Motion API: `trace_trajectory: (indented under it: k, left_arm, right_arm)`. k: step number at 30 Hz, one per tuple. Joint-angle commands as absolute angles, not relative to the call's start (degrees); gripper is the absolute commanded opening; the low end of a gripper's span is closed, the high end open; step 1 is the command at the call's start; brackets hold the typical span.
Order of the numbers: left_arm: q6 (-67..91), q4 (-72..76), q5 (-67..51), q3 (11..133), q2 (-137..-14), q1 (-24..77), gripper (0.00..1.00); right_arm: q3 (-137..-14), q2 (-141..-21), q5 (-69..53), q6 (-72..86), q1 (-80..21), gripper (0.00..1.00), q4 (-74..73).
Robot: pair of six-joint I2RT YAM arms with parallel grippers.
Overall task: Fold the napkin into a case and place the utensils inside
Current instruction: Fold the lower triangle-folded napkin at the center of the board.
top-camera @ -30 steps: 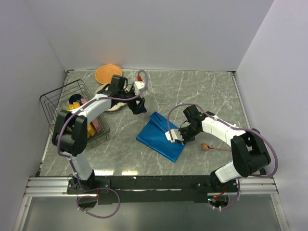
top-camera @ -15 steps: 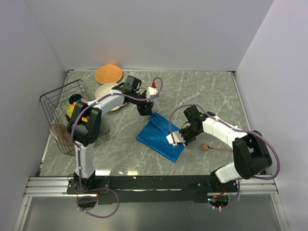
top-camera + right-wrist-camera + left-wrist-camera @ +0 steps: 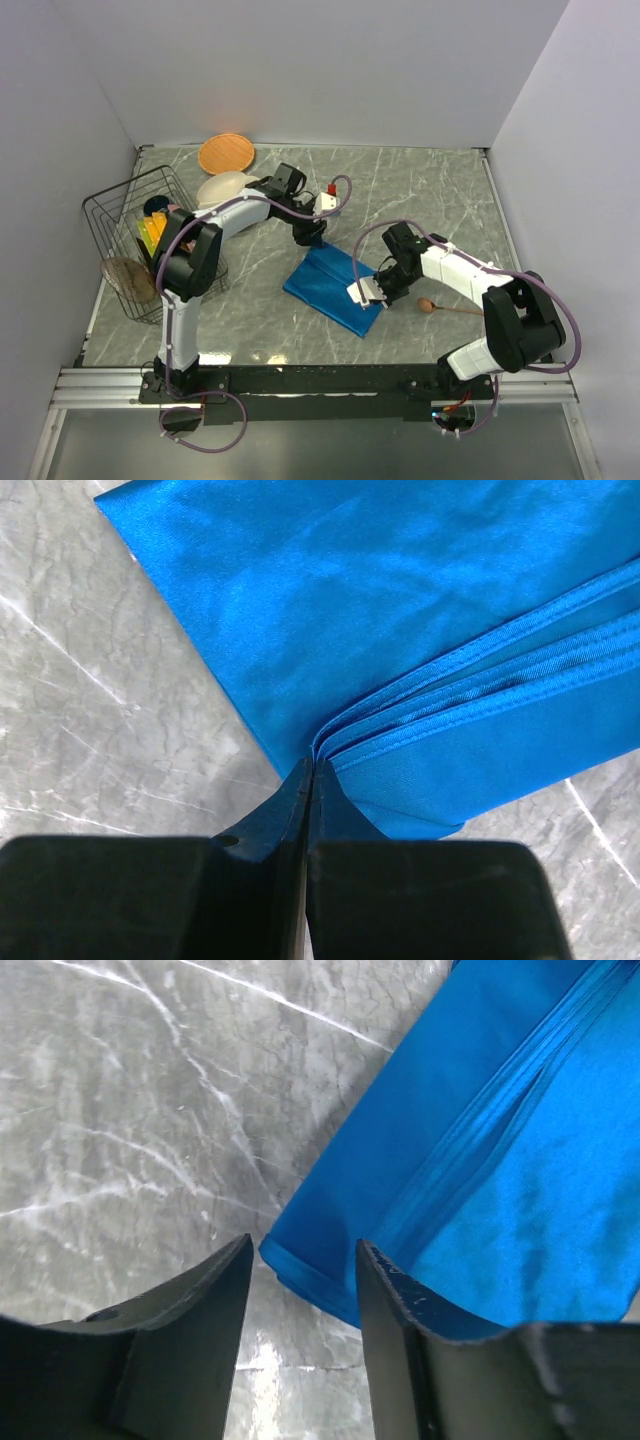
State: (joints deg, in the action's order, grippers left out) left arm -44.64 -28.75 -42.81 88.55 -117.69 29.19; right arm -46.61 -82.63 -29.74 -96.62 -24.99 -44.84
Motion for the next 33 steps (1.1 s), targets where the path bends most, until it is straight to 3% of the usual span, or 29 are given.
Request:
trace_trajectory:
  k: [1,7,13,17,19,20,22,23,24,29,33]
  left_arm:
    - [-49.0,-31.4,-45.2,90.8,-119.3,29.9,0.50]
    - [-49.4,-30.8,-44.1,88.6,-119.4,30.4,0.49]
    - [-50.8,-33.2,-43.0,87.3,-120.0,30.8,0.38]
    - [-50.5,-33.3,-42.2,86.6,-119.8,31.4,0.36]
    - [-50.5,-33.8,-41.8,86.7,-119.8,31.8,0.36]
    - [-50.5,-34.4,-41.3,86.7,-119.9,31.8,0.36]
    - [-51.1,-35.1,-40.7,86.5,-119.6,32.3,0.35]
    - [-51.2,-35.4,-39.7,86.3,-119.6,32.6,0.35]
    - [-51.2,-35.3,-39.3,86.3,-119.5,32.6,0.35]
    - [-51.5,-35.3,-38.8,86.7,-119.7,32.8,0.36]
    - [-51.3,-34.6,-38.8,85.6,-118.7,32.6,0.36]
  right_arm:
    - [-46.0,-80.8,-30.4,-98.3,-25.4,0.00,-46.8]
    - [-45.3,-80.1,-30.7,-98.5,-25.5,0.00,-47.5]
    - [-45.5,-80.4,-30.9,-98.2,-25.5,0.00,-48.0]
    - [-46.1,-79.9,-31.2,-96.6,-25.6,0.00,-48.3]
    - [-47.3,-79.5,-32.0,-94.5,-25.5,0.09,-48.9]
    - [-48.0,-79.4,-32.5,-93.4,-25.5,0.26,-49.9]
    - [-51.1,-78.9,-34.3,-88.5,-25.2,0.40,-51.4]
    - [-54.7,-78.4,-36.5,-82.6,-24.5,0.56,-53.9]
    - [-56.2,-78.2,-37.3,-80.7,-24.1,0.63,-56.0]
    - [-63.5,-78.6,-45.2,-63.6,-18.5,0.65,-57.2]
    - [-64.3,-80.2,-48.3,-50.0,-11.2,0.55,-50.3]
